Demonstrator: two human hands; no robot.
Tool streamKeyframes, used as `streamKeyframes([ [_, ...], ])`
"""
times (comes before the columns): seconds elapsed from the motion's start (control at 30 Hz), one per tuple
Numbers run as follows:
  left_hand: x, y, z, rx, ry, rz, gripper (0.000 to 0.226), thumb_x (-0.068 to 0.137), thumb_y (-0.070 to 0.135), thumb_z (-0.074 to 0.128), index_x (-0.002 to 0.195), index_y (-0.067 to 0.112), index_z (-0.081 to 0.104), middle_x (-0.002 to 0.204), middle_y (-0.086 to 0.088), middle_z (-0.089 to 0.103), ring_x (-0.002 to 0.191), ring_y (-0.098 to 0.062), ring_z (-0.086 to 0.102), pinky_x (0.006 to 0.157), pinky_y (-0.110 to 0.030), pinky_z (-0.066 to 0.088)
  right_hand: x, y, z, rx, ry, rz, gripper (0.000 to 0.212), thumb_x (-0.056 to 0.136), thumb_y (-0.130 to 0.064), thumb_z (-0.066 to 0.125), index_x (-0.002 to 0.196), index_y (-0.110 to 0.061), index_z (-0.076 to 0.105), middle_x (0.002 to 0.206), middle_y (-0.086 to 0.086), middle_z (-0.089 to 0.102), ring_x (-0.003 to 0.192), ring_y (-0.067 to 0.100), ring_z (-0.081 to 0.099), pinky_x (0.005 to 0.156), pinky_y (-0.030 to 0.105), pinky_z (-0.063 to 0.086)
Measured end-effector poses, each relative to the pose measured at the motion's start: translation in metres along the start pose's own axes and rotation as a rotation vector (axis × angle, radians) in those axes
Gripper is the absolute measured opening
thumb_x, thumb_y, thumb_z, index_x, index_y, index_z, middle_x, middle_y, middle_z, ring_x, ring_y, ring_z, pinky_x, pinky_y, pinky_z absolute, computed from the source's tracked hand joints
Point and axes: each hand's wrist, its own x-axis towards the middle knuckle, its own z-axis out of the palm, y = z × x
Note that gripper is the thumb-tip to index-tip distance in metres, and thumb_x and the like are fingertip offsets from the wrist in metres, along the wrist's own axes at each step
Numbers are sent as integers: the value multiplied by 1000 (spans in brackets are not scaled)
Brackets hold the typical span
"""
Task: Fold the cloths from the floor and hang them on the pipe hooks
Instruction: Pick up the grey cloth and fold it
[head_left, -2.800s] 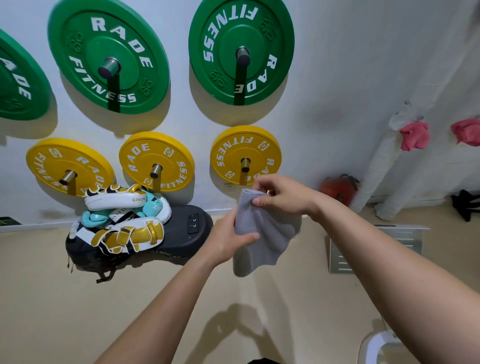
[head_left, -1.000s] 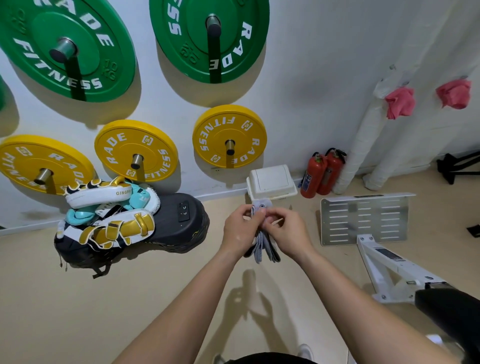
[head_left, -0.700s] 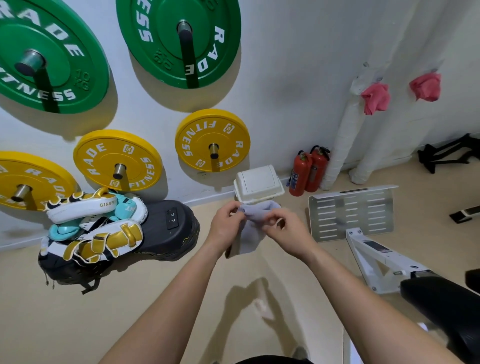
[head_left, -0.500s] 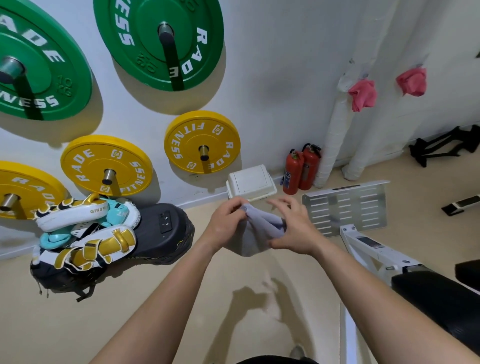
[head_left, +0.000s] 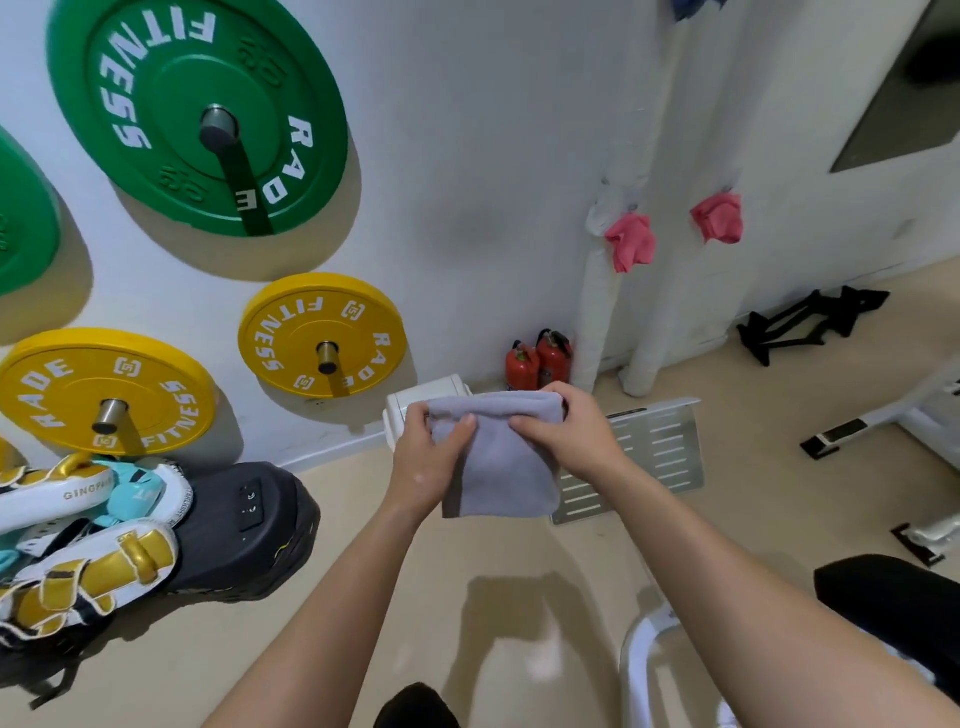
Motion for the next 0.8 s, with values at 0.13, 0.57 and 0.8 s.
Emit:
streamKeyframes([
  [0.13,54,43,30,-23,72,85,24,99,35,55,112,15,49,98,1,59,100,-24,58,85,-39,47,47,-14,-29,56,74,-69,15,89,-27,71,98,-17,65,97,-2,71,92,13,67,77,27,51],
  [0.57,310,223,135,26,21,379,23,102,35,45,111,15,44,108,-8,62,100,-30,60,85,-41,48,302,-88,-160,-146,387,-184,31,92,-52,56,106,-30,74,99,-18,73,95,0,67,75,13,47],
  [0.8,411,341,166,-9,-25,468,30,102,38,48,116,11,45,105,-7,61,102,-31,60,78,-33,41,399,-155,-252,-72,452,-193,43,82,-41,77,116,-21,61,112,-7,67,97,10,65,86,30,53],
])
